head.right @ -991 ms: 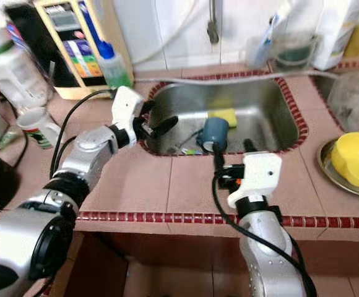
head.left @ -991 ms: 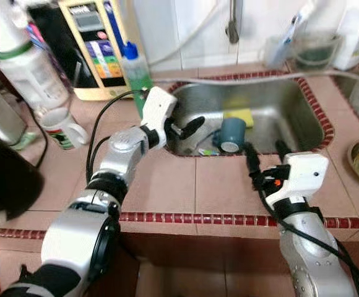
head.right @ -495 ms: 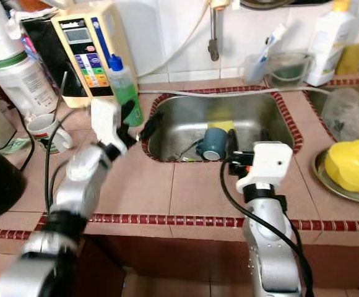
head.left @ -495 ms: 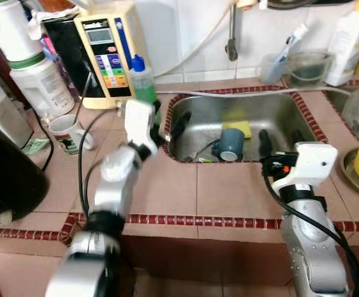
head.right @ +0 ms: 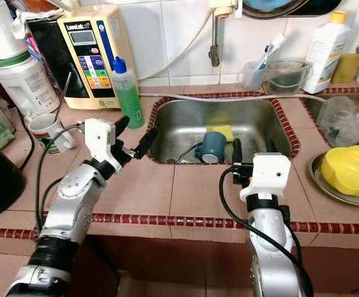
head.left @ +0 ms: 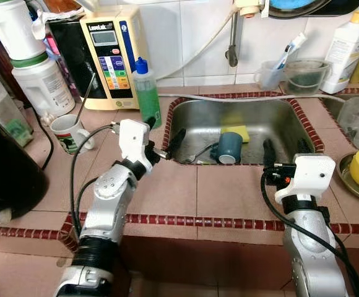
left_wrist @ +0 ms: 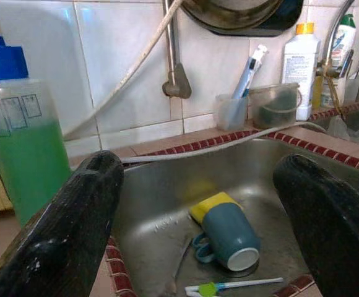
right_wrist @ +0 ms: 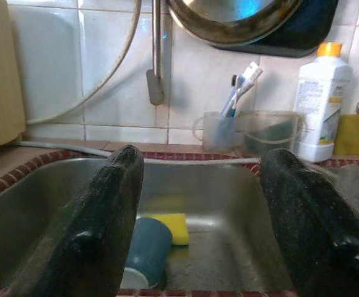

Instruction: Kitchen organization

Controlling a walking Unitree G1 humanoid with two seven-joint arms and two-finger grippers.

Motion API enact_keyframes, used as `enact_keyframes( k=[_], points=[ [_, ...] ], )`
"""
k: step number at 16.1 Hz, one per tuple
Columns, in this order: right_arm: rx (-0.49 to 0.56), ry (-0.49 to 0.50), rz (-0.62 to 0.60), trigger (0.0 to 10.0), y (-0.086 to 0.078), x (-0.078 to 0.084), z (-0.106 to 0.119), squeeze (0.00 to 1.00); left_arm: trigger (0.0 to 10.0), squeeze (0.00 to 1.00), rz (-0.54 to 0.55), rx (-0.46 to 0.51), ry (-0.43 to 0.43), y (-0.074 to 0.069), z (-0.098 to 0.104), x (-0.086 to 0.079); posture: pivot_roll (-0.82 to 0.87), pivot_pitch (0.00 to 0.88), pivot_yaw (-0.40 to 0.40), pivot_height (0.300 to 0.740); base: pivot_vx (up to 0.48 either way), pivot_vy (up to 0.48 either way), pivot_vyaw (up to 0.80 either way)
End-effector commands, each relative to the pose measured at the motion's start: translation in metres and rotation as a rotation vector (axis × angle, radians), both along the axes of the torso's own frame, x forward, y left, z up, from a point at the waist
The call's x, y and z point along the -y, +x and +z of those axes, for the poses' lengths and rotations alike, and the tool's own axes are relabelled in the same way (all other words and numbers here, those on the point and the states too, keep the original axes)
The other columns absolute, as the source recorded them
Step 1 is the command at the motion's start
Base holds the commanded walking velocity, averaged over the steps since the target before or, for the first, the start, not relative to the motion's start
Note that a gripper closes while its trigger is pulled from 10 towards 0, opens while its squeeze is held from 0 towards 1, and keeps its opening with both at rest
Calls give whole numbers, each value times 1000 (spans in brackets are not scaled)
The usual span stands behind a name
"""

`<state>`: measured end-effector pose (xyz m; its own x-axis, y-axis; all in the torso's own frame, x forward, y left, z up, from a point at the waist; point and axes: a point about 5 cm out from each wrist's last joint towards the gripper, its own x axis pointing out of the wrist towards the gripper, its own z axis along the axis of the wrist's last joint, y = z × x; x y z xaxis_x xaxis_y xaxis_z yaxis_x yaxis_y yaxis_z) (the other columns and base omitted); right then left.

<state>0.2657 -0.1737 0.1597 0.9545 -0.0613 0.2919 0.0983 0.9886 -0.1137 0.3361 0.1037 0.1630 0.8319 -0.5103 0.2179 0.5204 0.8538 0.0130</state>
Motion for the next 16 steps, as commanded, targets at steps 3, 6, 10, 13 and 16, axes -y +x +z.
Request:
enact_keyframes(
  k=[3,6,10,13,16],
  points=[
    [-2,-27,-3,10000,2,-1,-2,0,10000,0,8,24,2,-3,6,-4,-195,0,108,740,0,0,0],
    [19,-40,2,10000,3,-1,3,0,10000,0,7,26,6,-2,10,-6,-193,0,106,740,0,-287,0],
    [51,-50,7,10000,2,4,11,0,10000,0,19,41,3,4,20,-13,-193,0,106,740,0,-325,0],
    [56,-53,-2,10000,2,6,12,0,10000,0,25,41,4,4,22,-16,-195,0,109,740,0,-419,0],
    [45,-50,7,10000,1,3,9,0,10000,0,22,37,8,5,22,-15,-189,0,108,740,0,-423,0]
  ],
)
